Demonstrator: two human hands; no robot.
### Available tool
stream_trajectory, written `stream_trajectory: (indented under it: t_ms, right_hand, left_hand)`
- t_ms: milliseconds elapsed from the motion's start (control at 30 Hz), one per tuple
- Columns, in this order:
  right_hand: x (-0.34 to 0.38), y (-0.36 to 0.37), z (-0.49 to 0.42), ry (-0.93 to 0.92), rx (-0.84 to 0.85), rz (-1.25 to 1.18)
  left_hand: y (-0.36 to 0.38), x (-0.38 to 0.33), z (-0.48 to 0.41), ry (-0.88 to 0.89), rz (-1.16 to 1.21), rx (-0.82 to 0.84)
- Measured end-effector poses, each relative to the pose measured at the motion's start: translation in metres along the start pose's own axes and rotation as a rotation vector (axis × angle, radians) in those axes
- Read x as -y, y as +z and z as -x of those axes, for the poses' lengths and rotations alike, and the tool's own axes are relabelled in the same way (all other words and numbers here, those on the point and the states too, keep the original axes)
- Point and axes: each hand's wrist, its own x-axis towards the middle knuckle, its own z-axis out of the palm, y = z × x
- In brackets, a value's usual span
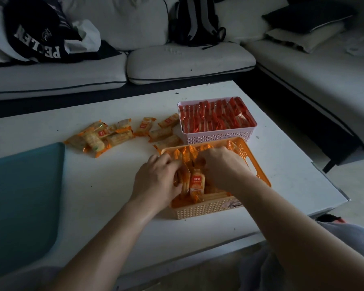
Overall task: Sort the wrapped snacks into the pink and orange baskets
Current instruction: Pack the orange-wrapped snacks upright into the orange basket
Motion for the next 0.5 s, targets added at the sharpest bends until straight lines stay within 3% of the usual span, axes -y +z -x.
stream_trajectory:
  t_ms: [267,500]
  right_hand:
    - [0.012,0.01,0.011,-0.066,0.107,0.099]
    - [-0.003,-0.01,0.006,-0.113,0.02,-0.096]
  left_hand:
    - [0.002,-0.001,0.001,0.015,-0.09,-0.046]
    - [0.002,-0.004,0.001,-0.032,-0.032,-0.08]
